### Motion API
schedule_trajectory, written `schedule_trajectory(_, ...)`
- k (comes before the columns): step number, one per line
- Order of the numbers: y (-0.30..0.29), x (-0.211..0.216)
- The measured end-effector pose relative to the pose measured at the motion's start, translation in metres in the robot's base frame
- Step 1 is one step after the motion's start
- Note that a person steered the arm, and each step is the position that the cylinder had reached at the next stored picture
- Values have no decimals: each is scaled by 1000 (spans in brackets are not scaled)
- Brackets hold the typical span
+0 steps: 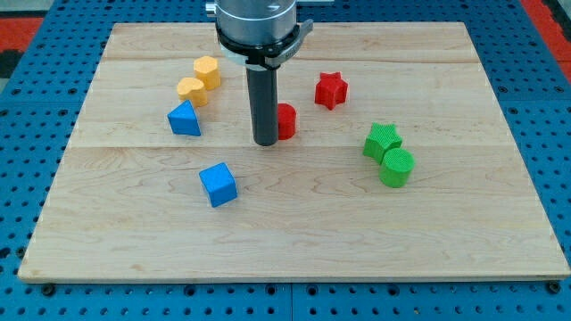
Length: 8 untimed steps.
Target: Separate the blue triangle from the yellow heart
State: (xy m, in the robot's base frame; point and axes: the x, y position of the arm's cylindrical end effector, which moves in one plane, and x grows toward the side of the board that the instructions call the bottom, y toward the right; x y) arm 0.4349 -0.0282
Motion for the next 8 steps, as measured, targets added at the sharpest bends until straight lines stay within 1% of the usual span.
schedule_trajectory(1,0,-23)
schedule_trajectory(2,-9,-10)
schedule_trajectory(3,-60,-31)
schedule_trajectory(4,-63,-32)
schedule_trajectory(5,-74,-49)
schedule_trajectory(6,-117,-55)
schedule_trajectory(8,-164,-32)
